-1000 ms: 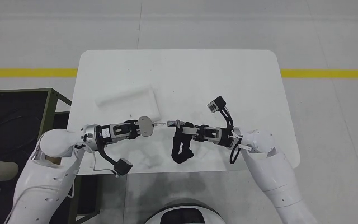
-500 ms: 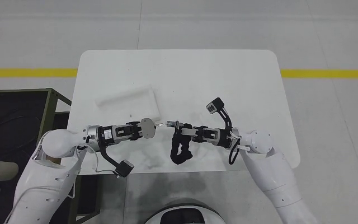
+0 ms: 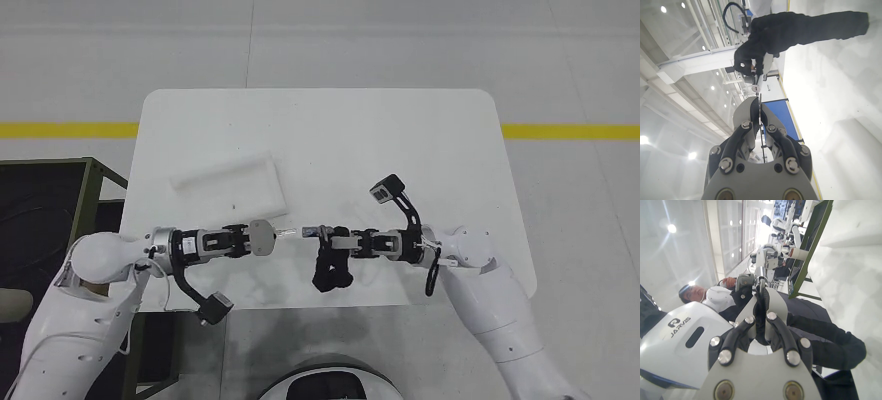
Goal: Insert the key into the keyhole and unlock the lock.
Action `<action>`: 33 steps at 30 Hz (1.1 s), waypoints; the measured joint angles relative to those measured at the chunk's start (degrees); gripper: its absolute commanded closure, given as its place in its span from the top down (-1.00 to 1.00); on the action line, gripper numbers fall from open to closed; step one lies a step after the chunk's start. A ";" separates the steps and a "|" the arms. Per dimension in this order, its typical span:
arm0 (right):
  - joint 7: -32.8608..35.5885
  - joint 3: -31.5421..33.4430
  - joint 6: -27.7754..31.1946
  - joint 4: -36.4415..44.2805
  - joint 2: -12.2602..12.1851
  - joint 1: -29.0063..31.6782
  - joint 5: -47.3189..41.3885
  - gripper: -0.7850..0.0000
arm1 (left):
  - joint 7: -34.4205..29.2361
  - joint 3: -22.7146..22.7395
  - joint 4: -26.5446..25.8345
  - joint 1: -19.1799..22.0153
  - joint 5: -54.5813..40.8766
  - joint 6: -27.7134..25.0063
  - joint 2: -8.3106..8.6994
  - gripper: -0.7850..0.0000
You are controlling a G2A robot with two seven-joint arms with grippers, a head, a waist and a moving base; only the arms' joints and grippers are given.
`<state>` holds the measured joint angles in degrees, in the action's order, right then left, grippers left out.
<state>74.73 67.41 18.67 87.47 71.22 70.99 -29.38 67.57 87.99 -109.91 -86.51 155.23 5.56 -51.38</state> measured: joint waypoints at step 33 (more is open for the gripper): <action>-3.37 -1.84 -1.31 2.81 -1.28 -0.16 5.77 -1.00 | 0.14 -0.17 0.26 -2.66 -3.27 4.38 0.48 -1.00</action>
<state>71.36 65.57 17.37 90.29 69.94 70.83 -23.61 67.71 87.82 -109.65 -89.17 151.96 9.94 -50.91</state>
